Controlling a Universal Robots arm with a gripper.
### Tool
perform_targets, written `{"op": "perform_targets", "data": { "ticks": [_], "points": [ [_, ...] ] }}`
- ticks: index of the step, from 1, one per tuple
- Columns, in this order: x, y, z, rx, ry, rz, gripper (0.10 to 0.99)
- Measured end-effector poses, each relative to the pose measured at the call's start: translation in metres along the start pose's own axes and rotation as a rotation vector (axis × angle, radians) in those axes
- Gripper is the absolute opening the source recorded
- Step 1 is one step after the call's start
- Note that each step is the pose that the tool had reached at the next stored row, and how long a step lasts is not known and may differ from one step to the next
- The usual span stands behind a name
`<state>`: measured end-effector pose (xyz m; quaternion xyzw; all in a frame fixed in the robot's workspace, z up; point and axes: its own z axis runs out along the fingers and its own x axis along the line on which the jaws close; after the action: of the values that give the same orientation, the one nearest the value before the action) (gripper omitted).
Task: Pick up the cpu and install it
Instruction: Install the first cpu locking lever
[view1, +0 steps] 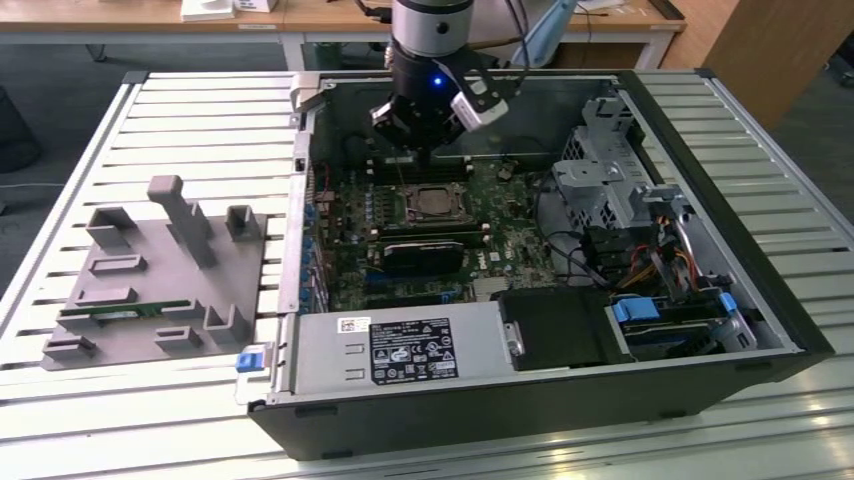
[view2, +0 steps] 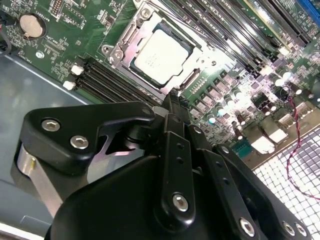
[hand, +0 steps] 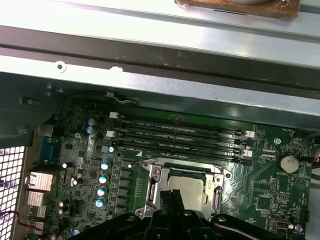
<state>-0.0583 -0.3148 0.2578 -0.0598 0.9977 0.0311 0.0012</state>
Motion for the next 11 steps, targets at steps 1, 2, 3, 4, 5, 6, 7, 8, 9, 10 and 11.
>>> {"op": "perform_targets", "data": {
  "ticks": [1,2,3,4,5,6,7,8,9,10,11],
  "points": [
    [0.0004,0.0,0.0,0.0,-0.0001,0.0,0.106],
    [0.0008,0.0001,0.0,0.0,0.0,0.0,0.106],
    [0.0012,0.0001,-0.0001,0.0,0.0,0.001,0.106],
    [0.0016,0.0002,-0.0001,0.0,0.0001,0.001,0.106],
    [0.0021,0.0002,-0.0001,0.0,0.0,0.001,0.106],
    [0.0027,0.0003,0.0,0.0,0.0,0.001,0.106],
    [0.0033,0.0004,0.0,0.0,0.0,0.001,0.106],
    [0.0039,0.0004,0.0,0.0,-0.0001,0.001,0.106],
    [0.0045,0.0005,-0.0001,0.0,0.0,0.001,0.106],
    [0.005,0.0006,-0.0001,0.0,0.0,0.001,0.106],
    [0.0056,0.0006,-0.0001,0.0,0.0,0.001,0.106]
  ]
}}
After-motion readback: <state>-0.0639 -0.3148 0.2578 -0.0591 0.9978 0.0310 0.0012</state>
